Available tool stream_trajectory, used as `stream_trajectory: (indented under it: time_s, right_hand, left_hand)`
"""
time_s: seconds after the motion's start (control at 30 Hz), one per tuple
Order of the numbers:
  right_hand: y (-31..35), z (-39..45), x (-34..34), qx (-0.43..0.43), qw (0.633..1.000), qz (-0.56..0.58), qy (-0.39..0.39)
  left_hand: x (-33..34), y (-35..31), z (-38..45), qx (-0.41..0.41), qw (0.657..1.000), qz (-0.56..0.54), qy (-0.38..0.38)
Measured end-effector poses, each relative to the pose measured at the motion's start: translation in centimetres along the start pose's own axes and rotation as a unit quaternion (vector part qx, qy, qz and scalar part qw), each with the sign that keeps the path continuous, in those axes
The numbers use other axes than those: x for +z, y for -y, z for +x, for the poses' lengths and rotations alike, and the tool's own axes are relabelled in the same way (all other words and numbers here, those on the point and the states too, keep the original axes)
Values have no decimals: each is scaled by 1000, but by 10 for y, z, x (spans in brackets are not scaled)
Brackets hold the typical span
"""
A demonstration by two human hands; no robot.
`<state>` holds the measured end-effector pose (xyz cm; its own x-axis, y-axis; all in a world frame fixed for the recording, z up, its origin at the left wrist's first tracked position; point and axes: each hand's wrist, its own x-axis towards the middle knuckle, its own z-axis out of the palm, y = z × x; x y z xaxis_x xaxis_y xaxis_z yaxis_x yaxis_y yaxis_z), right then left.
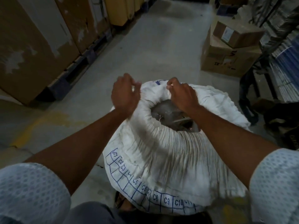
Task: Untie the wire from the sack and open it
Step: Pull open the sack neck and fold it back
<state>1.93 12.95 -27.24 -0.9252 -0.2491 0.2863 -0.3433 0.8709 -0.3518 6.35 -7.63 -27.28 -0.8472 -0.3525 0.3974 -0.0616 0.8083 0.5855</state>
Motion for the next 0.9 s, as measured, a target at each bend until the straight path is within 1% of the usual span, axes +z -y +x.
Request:
stream_trajectory:
  time_s: [0.03,0.07,0.1,0.17,0.2,0.23,0.27,0.3,0.33,0.37,0.4,0.43,0.47,0.53,0.57,0.67,0.73,0.8,0.87,0.9]
  right_hand:
    - [2,5,-5,7,1000,14,13]
    - [4,10,-9,13,999,23,25]
    - [5,15,-12,16,999,25,31]
    - [4,22,-14,20,999,10,38]
    - [5,23,-13,18,999,-3,45]
    - [7,21,-11,9,999,-22,44]
    - [9,16,-9,-14,999,-46,25]
    - [11,10,-3,-68,995,-76,-18]
    - [12,2,8,-154,979,-120,-65]
    - [11,-6,19,-244,950,-166,-97]
    - [8,-13,28,-301,928,-196,-98]
    - [3,-17,34,-317,920,-216,-84]
    - [-2,-17,38,-299,922,-237,-67]
    - [-10,-10,40,-220,933,-283,-19]
    - [-13,-5,41,-194,935,-296,2]
    - [-14,8,37,-147,949,-277,30]
    - [-19,13,29,-102,971,-211,55]
    - [-26,16,20,-88,990,-98,58]
    - [-25,23,12,-90,995,1,49]
    - [-24,28,10,-95,993,38,62]
  left_hand:
    - [-4,-16,-4,65,998,8,-2]
    - [-3,-28,-8,112,993,29,35]
    - [0,-37,-12,138,983,75,91]
    - [10,-44,-17,131,949,203,203]
    - [15,-41,-18,125,933,243,235]
    - [18,-39,-19,122,925,257,250]
    - [20,-38,-19,118,925,249,260]
    - [22,-37,-18,107,929,229,272]
    - [24,-36,-17,88,934,207,277]
    - [25,-35,-15,67,941,186,275]
    - [25,-33,-12,43,949,165,266]
    - [25,-31,-10,21,956,147,252]
    - [25,-28,-7,2,962,133,239]
    - [24,-23,-4,-25,970,109,217]
    - [22,-21,-2,-37,974,97,203]
    - [16,-7,7,-68,981,37,177]
    - [10,6,15,-85,979,-26,182]
    - [3,18,26,-116,968,-97,198]
    - [-5,24,34,-158,946,-170,226]
    - [-7,25,36,-178,934,-191,245]
